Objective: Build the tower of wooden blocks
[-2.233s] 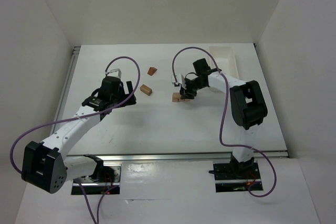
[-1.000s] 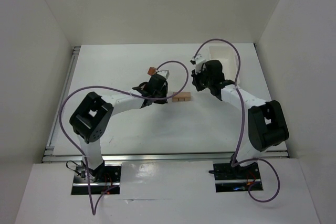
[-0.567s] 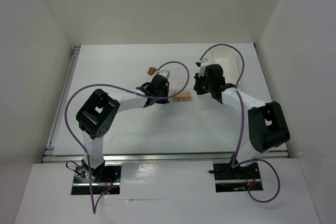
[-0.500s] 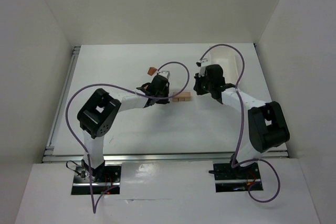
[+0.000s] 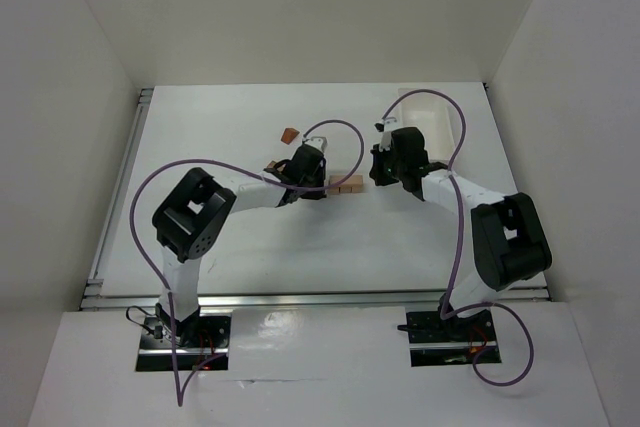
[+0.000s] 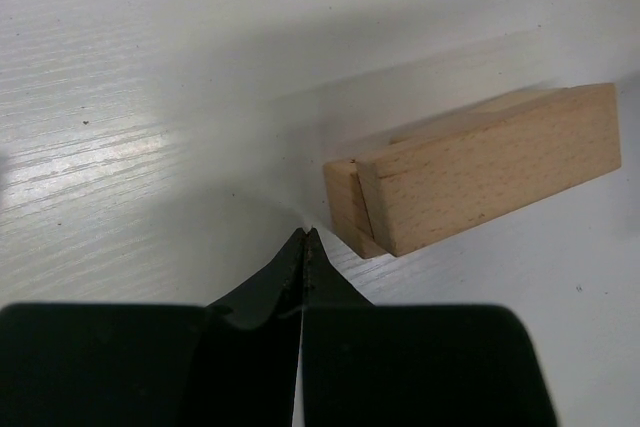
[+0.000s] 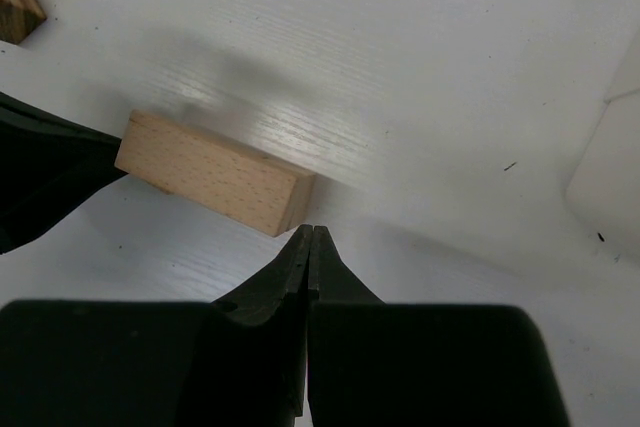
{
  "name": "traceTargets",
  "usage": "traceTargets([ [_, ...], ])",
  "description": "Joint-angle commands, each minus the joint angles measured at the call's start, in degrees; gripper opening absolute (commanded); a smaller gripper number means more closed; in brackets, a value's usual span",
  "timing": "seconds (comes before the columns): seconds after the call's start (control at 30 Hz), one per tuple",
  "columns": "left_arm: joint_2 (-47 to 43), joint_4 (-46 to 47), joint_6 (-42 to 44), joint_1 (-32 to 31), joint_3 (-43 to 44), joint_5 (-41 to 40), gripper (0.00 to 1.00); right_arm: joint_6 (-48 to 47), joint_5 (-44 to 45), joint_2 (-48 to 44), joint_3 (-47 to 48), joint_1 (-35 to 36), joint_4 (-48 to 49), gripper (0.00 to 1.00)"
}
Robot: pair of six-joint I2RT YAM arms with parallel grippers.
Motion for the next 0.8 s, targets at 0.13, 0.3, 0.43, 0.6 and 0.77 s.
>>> traceTargets([
  [0.13,1.82,2.06,-1.11,-0.3,1.65,-0.19,0.0,0.28,-1.11,0.58,0.39,-0.33,0.25,0.0],
  [0.3,2.35,2.06,-1.11,-0.3,1.65,-0.2,0.0,0.28,-1.11,1.72,0.4,-0.33,-0.37,0.0],
  [0.43,2.35,2.06,-1.11,-0.3,2.17,-0.2,0.0,0.28,-1.11,1.72,0.92,-0.33,-0.37,0.0],
  [0.6,2.88,2.06,-1.64,-0.3,3.23,1.12,0.0,0.28,-1.11,1.72,0.92,-0.33,-0.37,0.0],
  [0.77,2.88,2.06,-1.64,-0.3,3.23,1.65,0.0,0.28,0.02,1.72,0.4,-0.33,-0.37,0.0],
])
